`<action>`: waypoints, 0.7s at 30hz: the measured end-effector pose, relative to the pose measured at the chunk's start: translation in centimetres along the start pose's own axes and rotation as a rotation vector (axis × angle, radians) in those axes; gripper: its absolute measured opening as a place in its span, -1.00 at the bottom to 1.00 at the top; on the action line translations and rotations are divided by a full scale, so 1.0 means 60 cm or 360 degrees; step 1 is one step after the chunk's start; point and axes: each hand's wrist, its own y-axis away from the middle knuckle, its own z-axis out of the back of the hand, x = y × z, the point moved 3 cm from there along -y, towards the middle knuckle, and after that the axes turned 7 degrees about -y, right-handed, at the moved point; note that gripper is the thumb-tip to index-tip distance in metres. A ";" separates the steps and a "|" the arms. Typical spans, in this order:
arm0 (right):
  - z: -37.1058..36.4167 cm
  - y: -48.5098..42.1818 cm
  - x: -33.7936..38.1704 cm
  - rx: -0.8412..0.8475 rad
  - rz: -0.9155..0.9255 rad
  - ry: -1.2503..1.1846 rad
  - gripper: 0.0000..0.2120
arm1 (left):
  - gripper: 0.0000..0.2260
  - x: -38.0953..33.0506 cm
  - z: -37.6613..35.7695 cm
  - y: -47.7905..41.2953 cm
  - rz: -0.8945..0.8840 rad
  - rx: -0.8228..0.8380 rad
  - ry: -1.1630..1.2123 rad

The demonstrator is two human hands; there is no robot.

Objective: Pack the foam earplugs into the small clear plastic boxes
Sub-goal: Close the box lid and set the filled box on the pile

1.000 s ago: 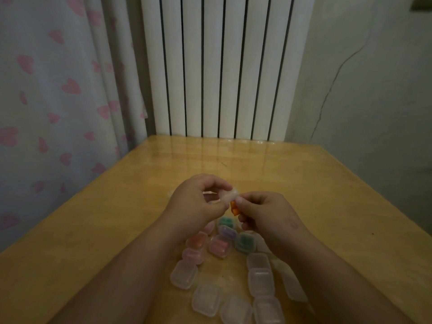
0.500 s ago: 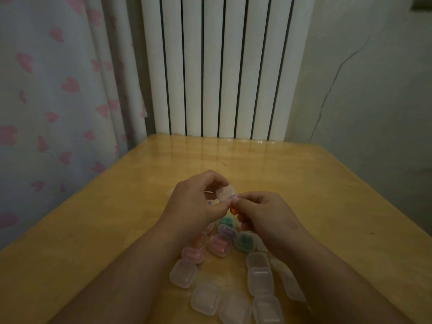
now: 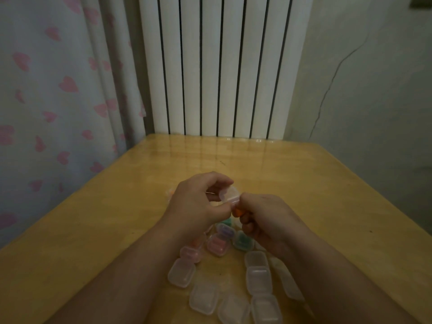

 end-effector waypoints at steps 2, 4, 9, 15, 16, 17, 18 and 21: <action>0.001 0.001 0.001 -0.0010 -0.0026 -0.0036 -0.91 | -0.69 0.000 -0.002 0.000 0.0004 -0.0007 0.0015; 0.001 0.003 0.003 -0.0025 -0.0047 -0.0061 -0.91 | -0.70 -0.002 -0.003 0.000 -0.0014 -0.0026 0.0020; 0.003 0.011 0.013 -0.0074 0.0143 0.0223 -0.88 | -0.67 -0.004 -0.004 -0.003 -0.0041 0.0130 -0.0026; 0.005 0.014 0.024 0.0013 0.0385 0.0395 -0.89 | -0.75 0.008 0.007 -0.007 0.0127 0.0059 0.0022; 0.007 0.013 0.023 0.0001 0.0362 0.0380 -0.89 | -0.74 0.010 0.008 -0.007 0.0154 0.0029 0.0087; 0.008 0.012 0.022 0.0001 0.0321 0.0365 -0.88 | -0.74 0.012 0.008 -0.007 0.0172 0.0016 0.0168; 0.009 0.012 0.019 0.0026 0.0264 0.0334 -0.86 | -0.75 0.013 0.006 -0.007 0.0187 0.0019 0.0249; 0.005 0.013 0.011 0.0179 0.0072 0.0076 -0.82 | -0.76 0.010 -0.002 -0.006 0.0178 0.0085 0.0354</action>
